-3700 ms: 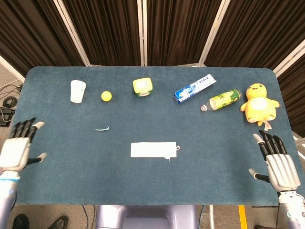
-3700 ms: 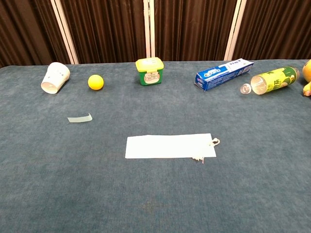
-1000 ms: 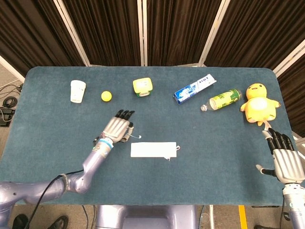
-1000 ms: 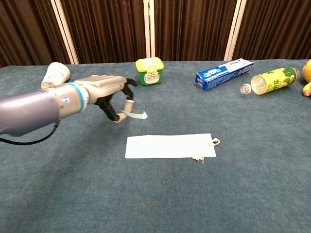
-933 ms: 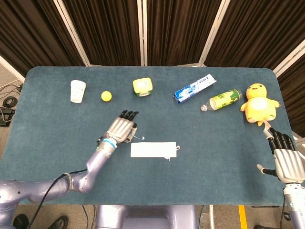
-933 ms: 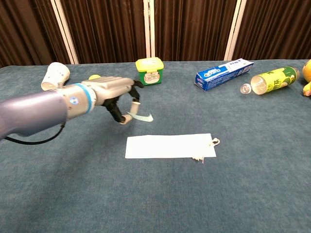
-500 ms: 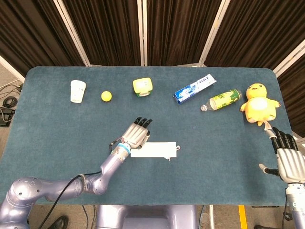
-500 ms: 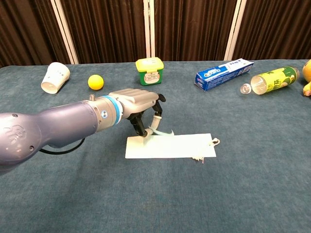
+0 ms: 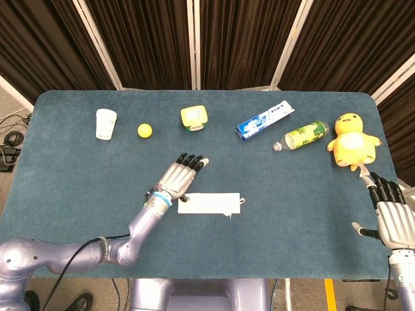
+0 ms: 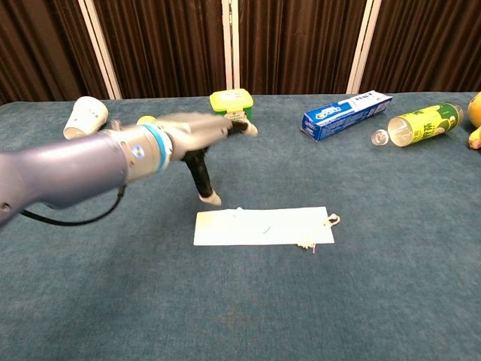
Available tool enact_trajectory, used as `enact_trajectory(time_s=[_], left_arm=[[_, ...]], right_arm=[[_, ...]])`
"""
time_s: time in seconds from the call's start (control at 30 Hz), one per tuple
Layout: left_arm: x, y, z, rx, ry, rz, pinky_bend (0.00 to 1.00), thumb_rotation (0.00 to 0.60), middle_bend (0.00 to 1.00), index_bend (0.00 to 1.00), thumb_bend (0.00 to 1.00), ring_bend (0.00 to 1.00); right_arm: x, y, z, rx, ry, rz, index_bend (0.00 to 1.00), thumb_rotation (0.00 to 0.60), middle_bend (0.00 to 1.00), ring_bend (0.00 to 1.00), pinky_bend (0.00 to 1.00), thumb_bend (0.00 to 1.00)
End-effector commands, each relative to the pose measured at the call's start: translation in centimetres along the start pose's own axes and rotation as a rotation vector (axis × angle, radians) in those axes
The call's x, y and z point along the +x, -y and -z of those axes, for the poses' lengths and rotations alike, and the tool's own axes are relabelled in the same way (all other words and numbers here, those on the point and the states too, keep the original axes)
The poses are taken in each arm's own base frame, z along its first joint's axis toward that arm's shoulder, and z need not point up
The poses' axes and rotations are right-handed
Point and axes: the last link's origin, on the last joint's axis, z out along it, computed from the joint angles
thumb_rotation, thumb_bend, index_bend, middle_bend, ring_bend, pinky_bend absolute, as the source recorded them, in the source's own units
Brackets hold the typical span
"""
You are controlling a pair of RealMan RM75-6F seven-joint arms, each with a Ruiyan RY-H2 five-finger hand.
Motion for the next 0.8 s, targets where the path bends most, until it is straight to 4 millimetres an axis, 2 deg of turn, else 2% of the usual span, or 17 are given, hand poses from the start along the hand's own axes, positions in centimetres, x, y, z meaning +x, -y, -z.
enact_trajectory(time_s=[0.03, 0.23, 0.33, 0.37, 0.47, 0.5, 0.6, 0.7, 0.8], left_arm=[[2.1, 2.0, 1.0, 0.042, -0.071, 0.018, 0.0, 0.6, 0.0, 0.0, 0.03, 0.0], [5.4, 6.6, 4.1, 0.139, -0.182, 0.005, 0.0, 0.6, 0.0, 0.0, 0.0, 0.0], [6.7, 9.9, 7.2, 0.217, -0.233, -0.022, 0.0, 0.6, 0.0, 0.0, 0.0, 0.0], [7.1, 11.1, 8.9, 0.25, -0.242, -0.026, 0.0, 0.6, 0.0, 0.0, 0.0, 0.0], [7.5, 13.2, 11.8, 0.325, -0.258, -0.036, 0.0, 0.6, 0.0, 0.0, 0.0, 0.0], [7.7, 14.4, 13.3, 0.372, -0.265, -0.04, 0.0, 0.6, 0.0, 0.0, 0.0, 0.0], [7.7, 16.0, 16.6, 0.456, -0.264, -0.031, 0.0, 0.6, 0.0, 0.0, 0.0, 0.0], [7.7, 16.9, 18.9, 0.502, -0.263, -0.032, 0.0, 0.6, 0.0, 0.0, 0.0, 0.0], [7.2, 17.7, 21.8, 0.562, -0.254, -0.034, 0.0, 0.6, 0.0, 0.0, 0.0, 0.0]], right_arm=[[0.0, 0.0, 0.0, 0.0, 0.0, 0.0, 0.0, 0.6, 0.0, 0.0, 0.0, 0.0], [-0.2, 0.0, 0.1, 0.001, 0.005, 0.008, 0.0, 0.6, 0.0, 0.0, 0.0, 0.0], [-0.6, 0.3, 0.0, 0.008, 0.02, 0.019, 0.0, 0.6, 0.0, 0.0, 0.0, 0.0], [-0.8, 0.5, -0.2, 0.017, 0.031, 0.027, 0.0, 0.6, 0.0, 0.0, 0.0, 0.0], [-1.4, 1.5, -0.7, 0.065, 0.063, 0.066, 0.0, 0.6, 0.0, 0.0, 0.0, 0.07], [-1.7, 2.3, -1.2, 0.104, 0.084, 0.088, 0.0, 0.6, 0.0, 0.0, 0.0, 0.12], [-2.1, 4.2, -2.4, 0.183, 0.139, 0.115, 0.01, 0.6, 0.0, 0.0, 0.0, 0.25], [-2.4, 6.4, -3.7, 0.261, 0.195, 0.123, 0.02, 0.6, 0.0, 0.0, 0.0, 0.37], [-3.4, 10.0, -5.4, 0.381, 0.287, 0.139, 0.04, 0.6, 0.0, 0.0, 0.0, 0.47]])
